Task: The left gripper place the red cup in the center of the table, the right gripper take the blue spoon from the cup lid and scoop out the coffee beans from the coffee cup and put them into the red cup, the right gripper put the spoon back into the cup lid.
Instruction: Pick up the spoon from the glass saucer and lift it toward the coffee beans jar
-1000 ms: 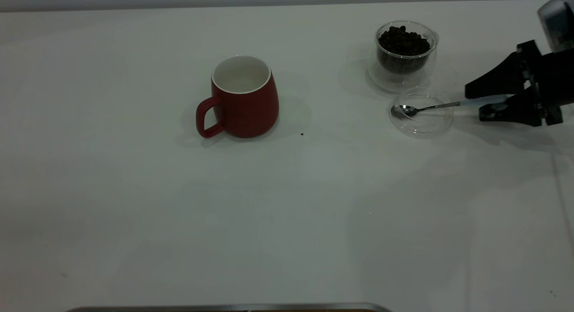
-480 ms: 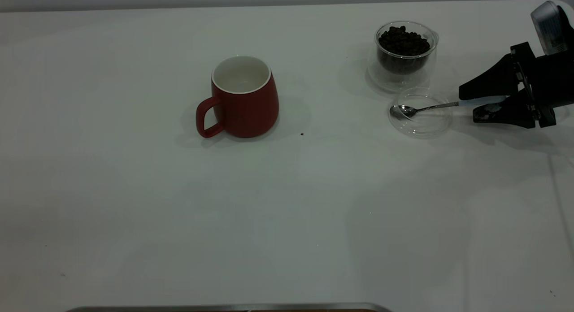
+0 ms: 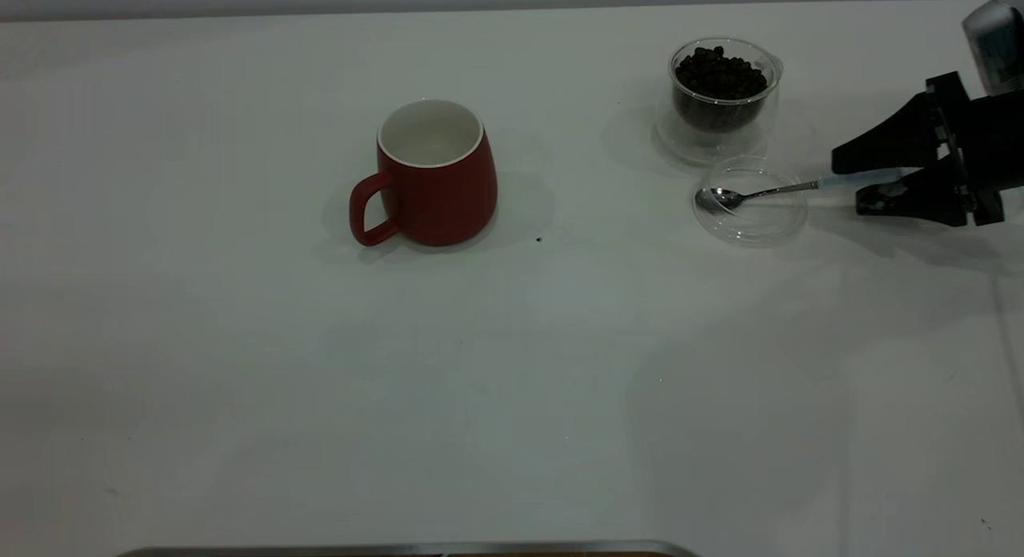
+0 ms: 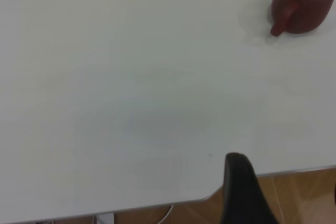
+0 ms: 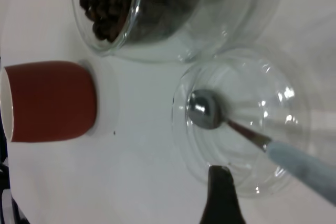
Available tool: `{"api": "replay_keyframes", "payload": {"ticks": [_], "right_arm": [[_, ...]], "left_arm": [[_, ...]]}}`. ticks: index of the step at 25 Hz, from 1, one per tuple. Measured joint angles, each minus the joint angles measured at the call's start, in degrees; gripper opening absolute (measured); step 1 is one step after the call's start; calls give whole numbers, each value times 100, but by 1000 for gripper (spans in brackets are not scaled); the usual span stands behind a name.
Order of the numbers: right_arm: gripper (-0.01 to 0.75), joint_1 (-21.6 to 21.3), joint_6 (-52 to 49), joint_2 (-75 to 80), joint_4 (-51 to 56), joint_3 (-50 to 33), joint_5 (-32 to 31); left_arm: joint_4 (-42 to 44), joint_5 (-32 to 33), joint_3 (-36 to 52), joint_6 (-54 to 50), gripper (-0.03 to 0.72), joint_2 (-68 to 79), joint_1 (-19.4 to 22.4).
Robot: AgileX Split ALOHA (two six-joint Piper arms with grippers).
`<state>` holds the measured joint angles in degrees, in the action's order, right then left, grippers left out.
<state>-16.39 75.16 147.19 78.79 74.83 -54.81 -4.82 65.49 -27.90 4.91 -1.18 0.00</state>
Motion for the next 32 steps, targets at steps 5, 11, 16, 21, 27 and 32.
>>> {"api": "replay_keyframes", "payload": {"ticks": [5,11,16,21,27,32], "right_arm": [[587,0,7,0,17,6,-143],[578,0,8,0,17,6,-143],[517,0,21,0,12,6,-143],[413,0,26,0,2,6,-143],[249,0,26,0,2,6,-143],[127,0,49,0,8,6,-254]], "left_arm": [[0,0,0,0,472,0,0],[0,0,0,0,472,0,0],[0,0,0,0,472,0,0],[0,1,0,5,472,0,0],[0,1,0,6,472,0,0],[0,1,0,6,472,0,0]]}}
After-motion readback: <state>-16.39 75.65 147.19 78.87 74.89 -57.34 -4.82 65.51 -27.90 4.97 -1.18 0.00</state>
